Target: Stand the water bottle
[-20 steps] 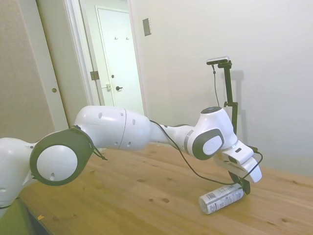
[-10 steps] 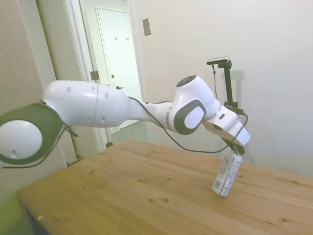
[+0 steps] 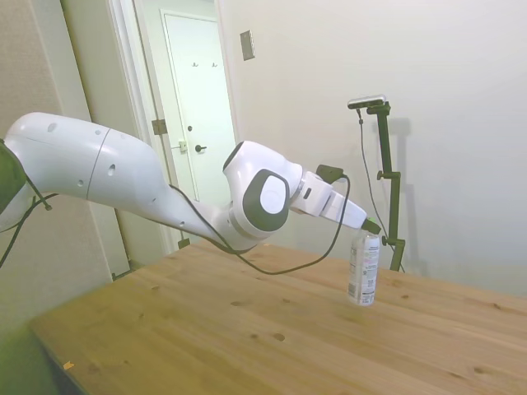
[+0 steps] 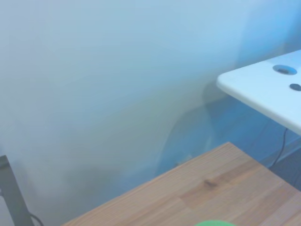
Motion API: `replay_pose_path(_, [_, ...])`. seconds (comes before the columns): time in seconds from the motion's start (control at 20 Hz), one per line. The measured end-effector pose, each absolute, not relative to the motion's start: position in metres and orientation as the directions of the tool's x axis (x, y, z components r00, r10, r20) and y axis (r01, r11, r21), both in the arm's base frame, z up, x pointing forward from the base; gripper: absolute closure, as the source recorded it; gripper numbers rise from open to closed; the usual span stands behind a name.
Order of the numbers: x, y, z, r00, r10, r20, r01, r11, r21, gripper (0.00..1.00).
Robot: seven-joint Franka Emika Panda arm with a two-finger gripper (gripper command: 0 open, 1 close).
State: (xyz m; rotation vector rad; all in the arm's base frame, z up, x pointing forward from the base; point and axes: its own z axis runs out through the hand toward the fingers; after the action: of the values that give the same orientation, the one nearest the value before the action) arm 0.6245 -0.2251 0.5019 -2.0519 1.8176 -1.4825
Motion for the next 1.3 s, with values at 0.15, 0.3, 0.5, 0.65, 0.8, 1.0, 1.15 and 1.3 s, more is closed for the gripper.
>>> replay_pose_path(0.15, [0.626, -0.195, 0.499, -0.176, -0.767, 0.617, -0.737, -0.314, -0.599, 1.0])
replay_pose_path(0.3, [0.63, -0.176, 0.491, -0.207, -0.749, 0.629, -0.729, -0.311, -0.609, 1.0])
replay_pose_path(0.5, [0.636, -0.164, 0.461, -0.22, -0.726, 0.652, -0.74, -0.311, -0.597, 1.0])
replay_pose_path(0.65, [0.639, -0.161, 0.444, -0.221, -0.715, 0.664, -0.754, -0.307, -0.581, 1.0])
replay_pose_path(0.8, [0.64, -0.163, 0.439, -0.237, -0.72, 0.652, -0.756, -0.285, -0.589, 0.0])
replay_pose_path(1.0, [0.64, -0.169, 0.439, -0.239, -0.724, 0.647, -0.761, -0.274, -0.588, 0.0])
replay_pose_path(1.15, [0.641, -0.169, 0.439, -0.234, -0.726, 0.647, -0.763, -0.275, -0.585, 0.0])
replay_pose_path(1.3, [0.641, -0.17, 0.438, -0.229, -0.728, 0.646, -0.765, -0.275, -0.582, 0.0])
